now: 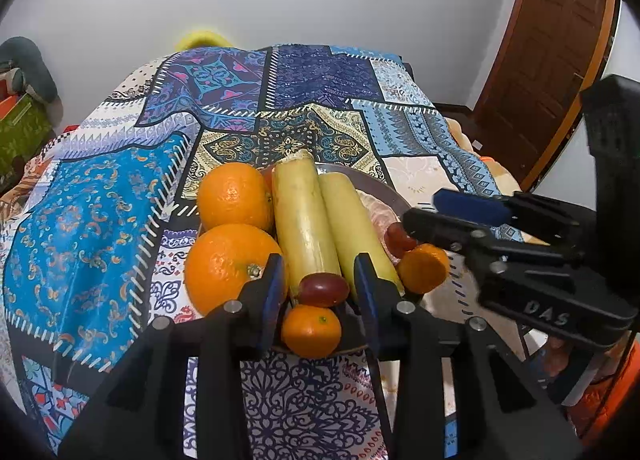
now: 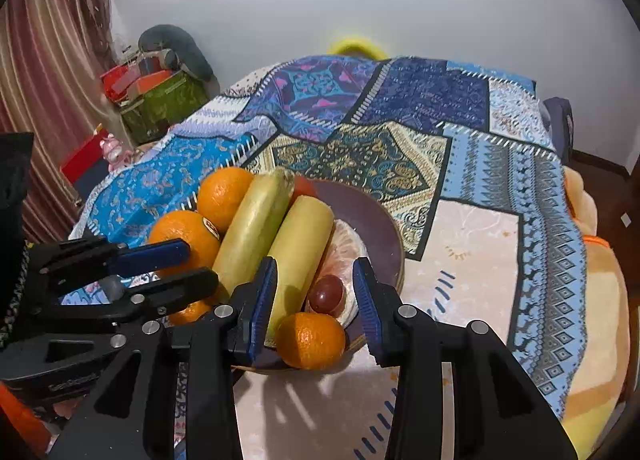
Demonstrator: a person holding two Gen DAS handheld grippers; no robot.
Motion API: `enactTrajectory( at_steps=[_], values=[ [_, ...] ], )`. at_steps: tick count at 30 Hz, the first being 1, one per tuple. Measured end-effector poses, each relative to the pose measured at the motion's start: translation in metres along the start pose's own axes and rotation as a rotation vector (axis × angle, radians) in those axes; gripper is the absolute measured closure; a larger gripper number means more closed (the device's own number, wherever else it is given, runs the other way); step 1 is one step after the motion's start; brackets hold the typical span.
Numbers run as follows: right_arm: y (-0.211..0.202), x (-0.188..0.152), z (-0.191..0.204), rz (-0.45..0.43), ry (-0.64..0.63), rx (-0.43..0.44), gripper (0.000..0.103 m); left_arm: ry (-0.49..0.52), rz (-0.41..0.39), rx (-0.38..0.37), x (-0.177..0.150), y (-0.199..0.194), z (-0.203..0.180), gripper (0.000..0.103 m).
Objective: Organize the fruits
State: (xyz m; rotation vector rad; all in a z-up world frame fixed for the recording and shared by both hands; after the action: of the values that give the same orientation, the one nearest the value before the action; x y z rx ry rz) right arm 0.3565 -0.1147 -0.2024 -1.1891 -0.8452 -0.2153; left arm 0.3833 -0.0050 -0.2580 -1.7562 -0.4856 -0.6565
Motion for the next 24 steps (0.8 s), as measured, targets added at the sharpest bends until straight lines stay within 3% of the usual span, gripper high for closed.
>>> enactTrajectory(
  at_steps=[10,24],
  values=[
    [-0.076,0.018,0.006,-0.147,-0.003,-0.035,0.067,-0.01,-0.159,0.016,0.019,-0.085,-0.012,0.067],
    [-0.248,0.027,0.051,-0.465,-0.014,-0.064,0.067,0.062,-0.511,0.044,0.02,-0.279,-0.072,0.066]
  ],
)
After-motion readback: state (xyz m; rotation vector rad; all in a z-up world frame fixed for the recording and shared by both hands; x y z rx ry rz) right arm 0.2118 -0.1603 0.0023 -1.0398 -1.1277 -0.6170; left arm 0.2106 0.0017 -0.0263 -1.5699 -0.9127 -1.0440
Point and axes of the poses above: each gripper's, at about its wrist camera, not at the fingertips, and y roughly the way its jaws point, z to its left, x to its top, the point moved 6 cm from there along y, roughly the way its jaws point, and after that the axes turned 6 degrees about -x, right-handed, at the moved point
